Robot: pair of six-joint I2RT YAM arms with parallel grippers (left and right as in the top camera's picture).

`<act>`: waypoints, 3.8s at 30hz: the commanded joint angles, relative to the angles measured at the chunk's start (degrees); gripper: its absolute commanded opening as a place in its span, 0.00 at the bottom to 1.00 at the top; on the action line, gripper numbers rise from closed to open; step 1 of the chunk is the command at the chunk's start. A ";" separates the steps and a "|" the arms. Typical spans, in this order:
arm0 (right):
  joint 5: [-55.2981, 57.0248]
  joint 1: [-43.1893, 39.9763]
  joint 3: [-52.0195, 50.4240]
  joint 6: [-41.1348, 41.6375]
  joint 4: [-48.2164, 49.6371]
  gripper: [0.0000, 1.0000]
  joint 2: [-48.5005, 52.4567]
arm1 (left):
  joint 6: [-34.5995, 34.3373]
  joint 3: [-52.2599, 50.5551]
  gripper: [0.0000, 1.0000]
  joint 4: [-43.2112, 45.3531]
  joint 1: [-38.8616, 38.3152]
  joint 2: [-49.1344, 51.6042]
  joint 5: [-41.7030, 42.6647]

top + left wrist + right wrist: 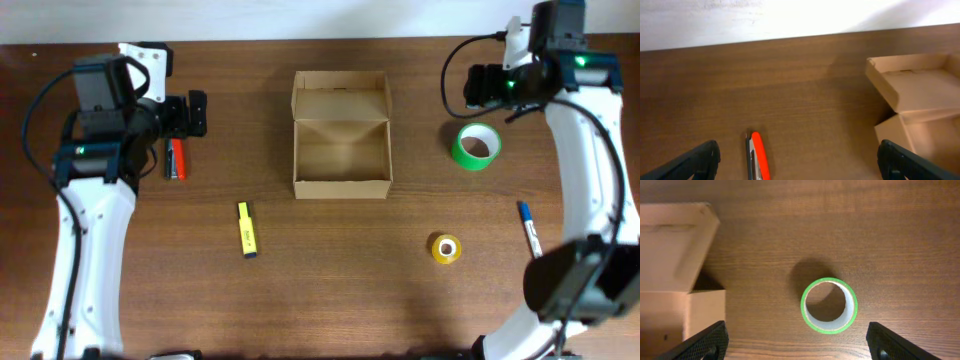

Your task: Pack container

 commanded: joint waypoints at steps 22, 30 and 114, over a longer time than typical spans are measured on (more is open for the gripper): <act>-1.16 1.90 4.31 -0.96 -6.38 0.69 17.40 | 4.39 1.05 1.00 6.69 -0.02 8.55 -1.27; 0.37 2.58 2.45 0.44 -4.39 0.66 19.98 | 4.37 1.05 1.00 6.60 -0.02 8.63 -1.27; 0.35 29.14 33.51 -5.31 -23.71 0.04 10.32 | 4.44 1.05 1.00 3.43 -0.02 8.63 -1.27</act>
